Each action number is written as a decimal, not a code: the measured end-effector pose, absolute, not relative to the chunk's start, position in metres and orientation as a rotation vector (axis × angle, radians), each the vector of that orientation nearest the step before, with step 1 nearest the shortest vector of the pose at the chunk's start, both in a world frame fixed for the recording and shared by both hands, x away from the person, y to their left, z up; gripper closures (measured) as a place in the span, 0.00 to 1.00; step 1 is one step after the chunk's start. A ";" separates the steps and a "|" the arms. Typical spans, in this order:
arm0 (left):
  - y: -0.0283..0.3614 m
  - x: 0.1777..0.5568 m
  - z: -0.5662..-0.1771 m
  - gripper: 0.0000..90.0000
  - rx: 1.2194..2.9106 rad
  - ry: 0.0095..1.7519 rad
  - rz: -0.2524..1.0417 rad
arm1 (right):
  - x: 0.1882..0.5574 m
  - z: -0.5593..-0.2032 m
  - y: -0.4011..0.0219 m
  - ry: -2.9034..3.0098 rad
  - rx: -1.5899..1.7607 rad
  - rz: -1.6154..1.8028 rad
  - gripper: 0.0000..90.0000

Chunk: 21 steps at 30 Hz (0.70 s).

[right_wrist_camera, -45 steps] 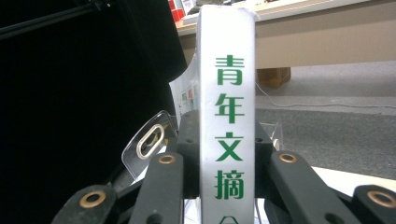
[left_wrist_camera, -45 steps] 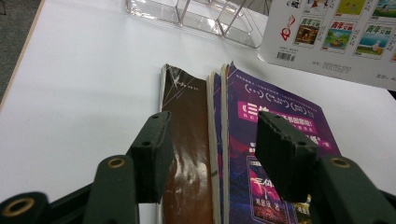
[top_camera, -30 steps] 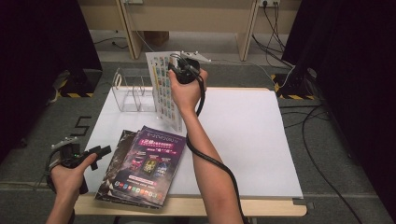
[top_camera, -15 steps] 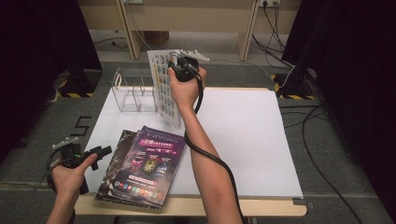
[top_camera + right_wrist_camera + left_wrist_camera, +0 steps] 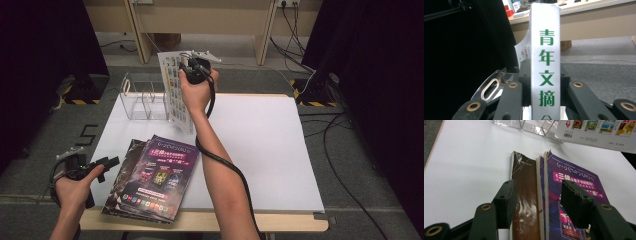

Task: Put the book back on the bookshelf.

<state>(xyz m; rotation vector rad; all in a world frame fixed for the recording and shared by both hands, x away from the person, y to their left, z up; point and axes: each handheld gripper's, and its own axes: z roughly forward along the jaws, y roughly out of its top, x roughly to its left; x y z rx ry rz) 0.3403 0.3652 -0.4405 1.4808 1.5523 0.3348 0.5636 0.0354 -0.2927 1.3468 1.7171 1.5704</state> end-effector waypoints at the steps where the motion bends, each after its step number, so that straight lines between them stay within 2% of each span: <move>1: 0.366 0.340 -0.441 0.50 1.481 1.553 0.335 | 0.565 -0.293 0.036 1.713 1.347 1.574 0.82; 21: 0.367 0.340 -0.443 0.50 1.475 1.560 0.329 | 0.580 -0.296 0.045 1.707 1.355 1.559 0.82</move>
